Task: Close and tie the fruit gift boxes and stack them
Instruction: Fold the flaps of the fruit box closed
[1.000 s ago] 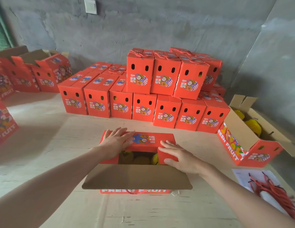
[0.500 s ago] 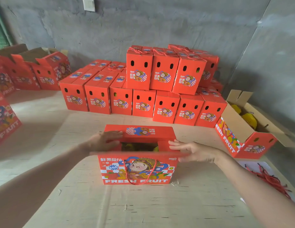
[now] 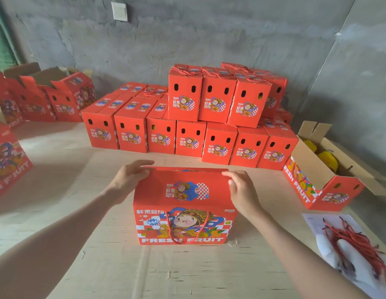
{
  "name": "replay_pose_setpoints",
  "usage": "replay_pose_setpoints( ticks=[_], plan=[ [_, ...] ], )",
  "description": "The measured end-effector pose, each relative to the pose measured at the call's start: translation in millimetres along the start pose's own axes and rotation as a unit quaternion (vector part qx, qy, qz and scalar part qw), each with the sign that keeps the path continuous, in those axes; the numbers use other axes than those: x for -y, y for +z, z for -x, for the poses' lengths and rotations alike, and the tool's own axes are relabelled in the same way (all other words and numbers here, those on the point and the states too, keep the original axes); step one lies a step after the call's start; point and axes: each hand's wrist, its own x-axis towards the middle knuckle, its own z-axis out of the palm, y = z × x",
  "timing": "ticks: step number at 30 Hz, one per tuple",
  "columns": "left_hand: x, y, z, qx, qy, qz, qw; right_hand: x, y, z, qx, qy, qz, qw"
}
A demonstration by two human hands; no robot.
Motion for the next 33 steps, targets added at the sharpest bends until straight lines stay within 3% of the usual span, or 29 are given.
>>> replay_pose_setpoints(
  ticks=[2, 5, 10, 13, 16, 18, 21, 28, 33],
  plan=[
    [3.7, 3.2, 3.8, -0.022, 0.040, -0.114, 0.992, 5.1, 12.5, 6.4, 0.001, -0.031, 0.109, 0.994],
    [10.7, 7.2, 8.4, -0.006, 0.099, -0.241, 0.965, 9.9, 23.7, 11.6, 0.105, -0.080, 0.217, 0.967],
    [13.7, 11.3, 11.0, 0.046, 0.104, -0.336, 0.935, 0.1, 20.9, 4.7, 0.162, -0.131, 0.215, 0.954],
    [10.9, 18.4, 13.0, 0.056, 0.103, -0.449, 0.886, 0.5, 22.7, 1.2, 0.131, -0.143, 0.207, 0.959],
    [8.2, 24.6, 14.4, 0.044, 0.103, -0.584, 0.804, 0.7, 24.4, 3.8, 0.096, -0.165, 0.196, 0.962],
    [8.5, 29.6, 16.6, 0.041, 0.106, -0.624, 0.773, 0.5, 24.0, 4.5, 0.087, -0.169, 0.189, 0.964],
    [11.7, 43.6, 22.1, 0.042, 0.123, -0.631, 0.765, 2.0, 24.4, 4.8, 0.076, -0.173, 0.189, 0.964],
    [13.8, 63.6, 23.5, -0.010, 0.207, -0.577, 0.790, 4.9, 22.9, 6.7, 0.080, -0.151, 0.203, 0.964],
    [13.5, 63.6, 26.1, -0.026, 0.235, -0.580, 0.780, 4.8, 21.4, 7.9, 0.094, -0.148, 0.212, 0.961]
  ],
)
